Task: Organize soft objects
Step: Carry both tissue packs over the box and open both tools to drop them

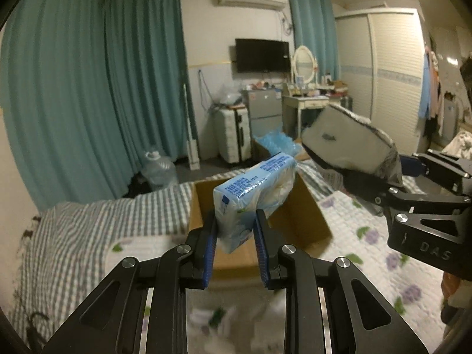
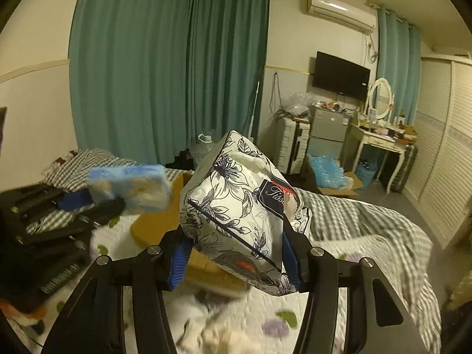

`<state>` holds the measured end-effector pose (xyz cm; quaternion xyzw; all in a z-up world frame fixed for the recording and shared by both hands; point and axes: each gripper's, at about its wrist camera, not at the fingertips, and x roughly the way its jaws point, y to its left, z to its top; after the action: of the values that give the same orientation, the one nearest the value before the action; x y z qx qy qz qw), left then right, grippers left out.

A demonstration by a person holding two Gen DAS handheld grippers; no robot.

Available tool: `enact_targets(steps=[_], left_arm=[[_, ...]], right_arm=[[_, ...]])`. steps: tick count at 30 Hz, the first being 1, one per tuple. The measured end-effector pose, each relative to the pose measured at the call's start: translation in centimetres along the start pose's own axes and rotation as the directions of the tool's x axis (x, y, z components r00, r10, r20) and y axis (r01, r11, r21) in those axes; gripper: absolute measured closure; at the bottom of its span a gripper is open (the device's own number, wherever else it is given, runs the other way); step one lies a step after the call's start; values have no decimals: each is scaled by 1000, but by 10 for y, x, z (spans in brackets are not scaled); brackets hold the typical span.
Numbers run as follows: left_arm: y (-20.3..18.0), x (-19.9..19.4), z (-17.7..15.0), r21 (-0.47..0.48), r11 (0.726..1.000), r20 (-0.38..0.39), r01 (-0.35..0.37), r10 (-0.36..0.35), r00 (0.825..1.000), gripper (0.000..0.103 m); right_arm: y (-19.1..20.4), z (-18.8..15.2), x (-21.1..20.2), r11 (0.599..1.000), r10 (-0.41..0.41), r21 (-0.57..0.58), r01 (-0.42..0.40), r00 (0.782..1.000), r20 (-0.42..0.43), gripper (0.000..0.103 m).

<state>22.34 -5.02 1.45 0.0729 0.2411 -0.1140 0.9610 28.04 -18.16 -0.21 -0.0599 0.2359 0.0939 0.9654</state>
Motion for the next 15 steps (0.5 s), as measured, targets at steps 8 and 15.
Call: enact_targets(steps=[8,15], left_arm=[[4,98,-12,26,999,-70,-32,34,997,78],[7,133,-30,11,998,-109,-54,55,993,59]], right_arm=[[-14,0,115,997,70,37,-67,994,-83,49],[-12,-8,146,996,85,44,-82,994,-72,33]])
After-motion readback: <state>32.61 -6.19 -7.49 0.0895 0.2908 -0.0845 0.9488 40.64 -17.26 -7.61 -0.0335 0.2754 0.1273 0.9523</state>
